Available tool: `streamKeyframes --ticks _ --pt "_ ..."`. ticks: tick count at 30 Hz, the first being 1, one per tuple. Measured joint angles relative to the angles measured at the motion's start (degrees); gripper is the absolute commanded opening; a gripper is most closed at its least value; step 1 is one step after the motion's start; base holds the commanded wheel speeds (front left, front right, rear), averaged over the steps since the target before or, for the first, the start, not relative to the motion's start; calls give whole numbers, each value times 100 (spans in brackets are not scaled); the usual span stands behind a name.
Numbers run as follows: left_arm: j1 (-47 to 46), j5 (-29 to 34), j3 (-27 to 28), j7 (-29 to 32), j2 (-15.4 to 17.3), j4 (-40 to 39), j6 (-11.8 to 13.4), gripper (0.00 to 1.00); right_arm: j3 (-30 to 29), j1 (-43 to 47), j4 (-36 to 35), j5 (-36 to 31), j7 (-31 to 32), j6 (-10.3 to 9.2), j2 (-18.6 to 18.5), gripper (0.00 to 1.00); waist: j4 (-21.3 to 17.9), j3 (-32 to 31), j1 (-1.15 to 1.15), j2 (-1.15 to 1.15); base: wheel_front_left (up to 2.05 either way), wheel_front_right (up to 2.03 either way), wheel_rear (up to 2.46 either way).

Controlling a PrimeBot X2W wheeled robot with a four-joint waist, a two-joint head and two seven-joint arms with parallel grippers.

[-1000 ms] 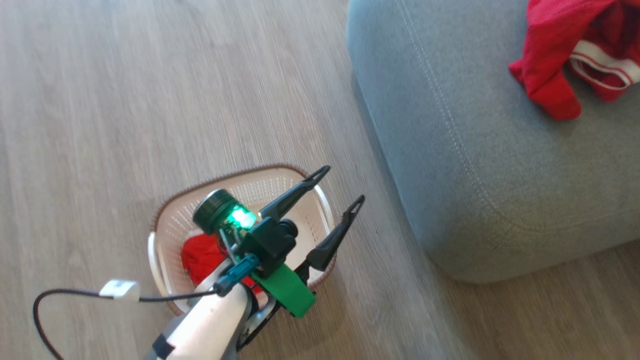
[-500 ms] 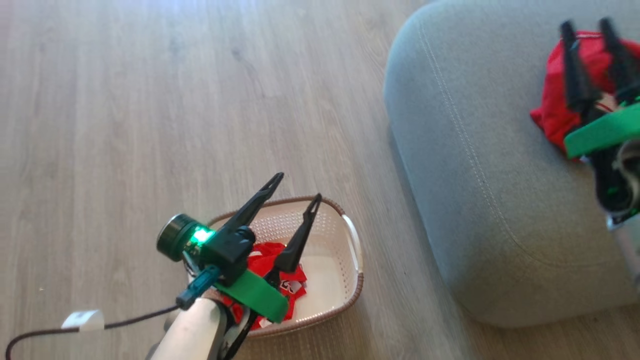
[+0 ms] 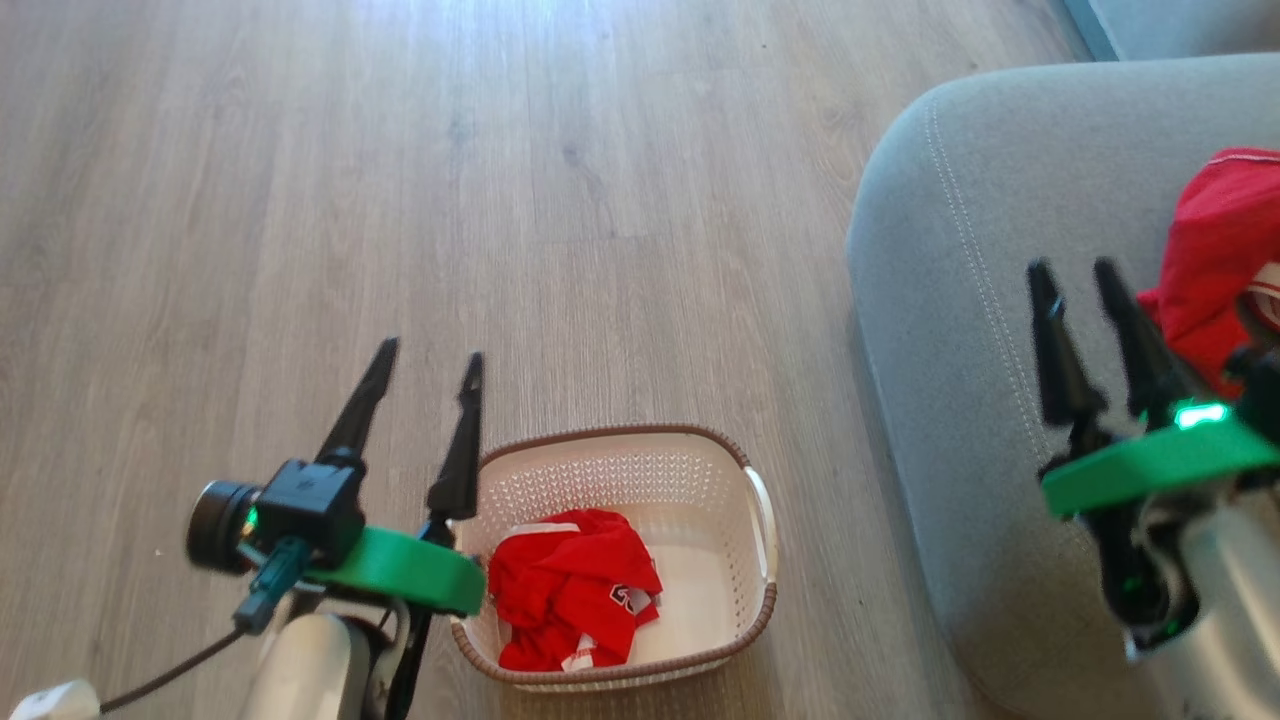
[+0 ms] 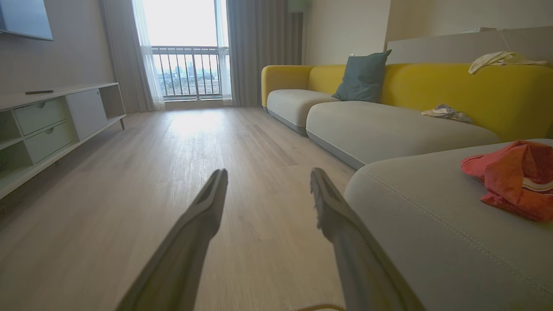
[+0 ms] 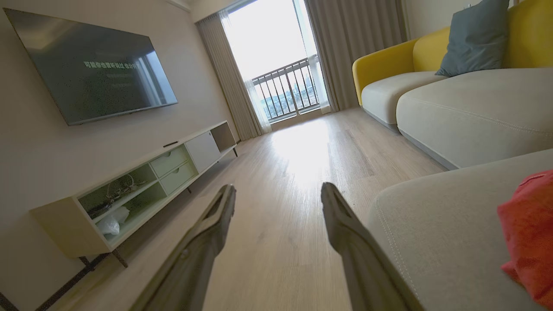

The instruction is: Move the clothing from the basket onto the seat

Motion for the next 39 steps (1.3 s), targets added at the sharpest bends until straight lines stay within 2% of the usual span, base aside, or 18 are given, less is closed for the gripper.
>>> streamKeyframes --ticks 4,9,17,22,26,39 --pt "163 -15 137 0 -8 94 328 100 -235 450 13 -450 -7 0 310 100 69 -43 0 0 0 0 0" --pt "183 -18 232 0 -16 346 530 100 -476 758 51 -883 -8 -1 679 100 103 -47 0 0 0 0 0" --pt "361 -115 219 0 -26 641 570 100 -806 1059 132 -1379 -8 0 1058 100 151 -34 0 0 0 0 0" --pt "398 -115 183 0 -26 780 568 100 -1116 1199 198 -1433 -8 -1 1217 100 201 -47 0 0 0 0 0" --pt "397 -126 123 0 -26 811 556 100 -1085 1235 311 -1629 -8 0 1235 100 219 -47 0 0 0 0 0" --pt "394 -175 70 0 -27 806 524 100 -1129 1245 299 -1618 -8 -1 1245 100 191 -2 0 0 0 0 0"
